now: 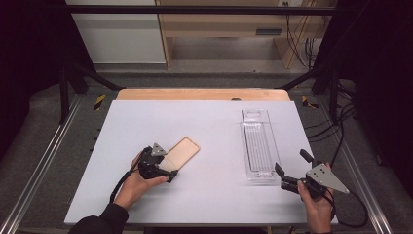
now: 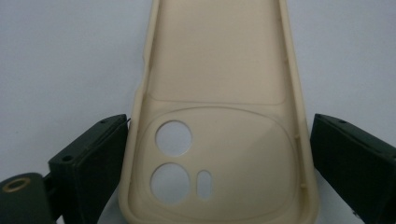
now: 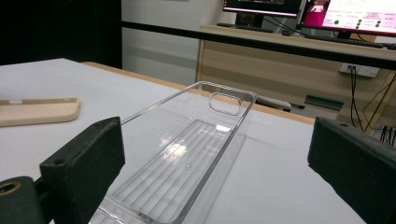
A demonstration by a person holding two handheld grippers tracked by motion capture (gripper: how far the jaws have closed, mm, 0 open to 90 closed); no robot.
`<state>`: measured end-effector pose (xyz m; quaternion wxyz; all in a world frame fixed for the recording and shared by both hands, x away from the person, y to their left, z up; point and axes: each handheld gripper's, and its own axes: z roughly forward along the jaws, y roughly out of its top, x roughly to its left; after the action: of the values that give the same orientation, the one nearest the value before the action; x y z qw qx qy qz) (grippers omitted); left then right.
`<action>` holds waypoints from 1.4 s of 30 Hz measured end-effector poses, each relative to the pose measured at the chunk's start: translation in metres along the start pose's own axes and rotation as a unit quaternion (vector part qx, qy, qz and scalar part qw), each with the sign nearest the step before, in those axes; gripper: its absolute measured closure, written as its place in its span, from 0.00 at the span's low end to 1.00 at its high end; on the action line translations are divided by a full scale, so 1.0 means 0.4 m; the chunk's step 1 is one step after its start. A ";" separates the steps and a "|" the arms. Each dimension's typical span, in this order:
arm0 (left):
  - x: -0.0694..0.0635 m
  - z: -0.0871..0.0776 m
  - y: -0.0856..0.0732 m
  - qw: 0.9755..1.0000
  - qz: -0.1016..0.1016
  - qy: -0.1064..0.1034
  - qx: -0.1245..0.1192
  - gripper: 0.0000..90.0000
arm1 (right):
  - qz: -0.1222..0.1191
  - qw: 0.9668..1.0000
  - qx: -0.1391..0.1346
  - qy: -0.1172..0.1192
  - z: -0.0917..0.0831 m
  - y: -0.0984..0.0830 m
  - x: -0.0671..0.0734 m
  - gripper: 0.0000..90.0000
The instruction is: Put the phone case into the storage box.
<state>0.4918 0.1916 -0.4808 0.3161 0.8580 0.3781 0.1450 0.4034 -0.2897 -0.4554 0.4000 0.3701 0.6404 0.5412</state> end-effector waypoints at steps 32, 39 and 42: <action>-0.057 -0.113 0.005 0.993 0.100 -0.008 -0.064 0.15 | -0.087 0.995 0.018 0.046 0.026 0.091 0.112 0.05; -0.077 -0.134 0.012 0.990 0.131 -0.015 -0.041 0.15 | -0.178 0.971 0.097 0.128 0.102 0.178 0.228 0.05; -0.083 -0.143 0.011 0.989 0.143 -0.015 -0.031 0.15 | -0.220 0.949 0.142 0.176 0.132 0.195 0.267 0.06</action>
<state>0.4441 0.1894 -0.4350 0.3243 0.8951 0.2419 0.1872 0.4113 -0.1609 -0.3953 0.3336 0.1720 0.8365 0.3992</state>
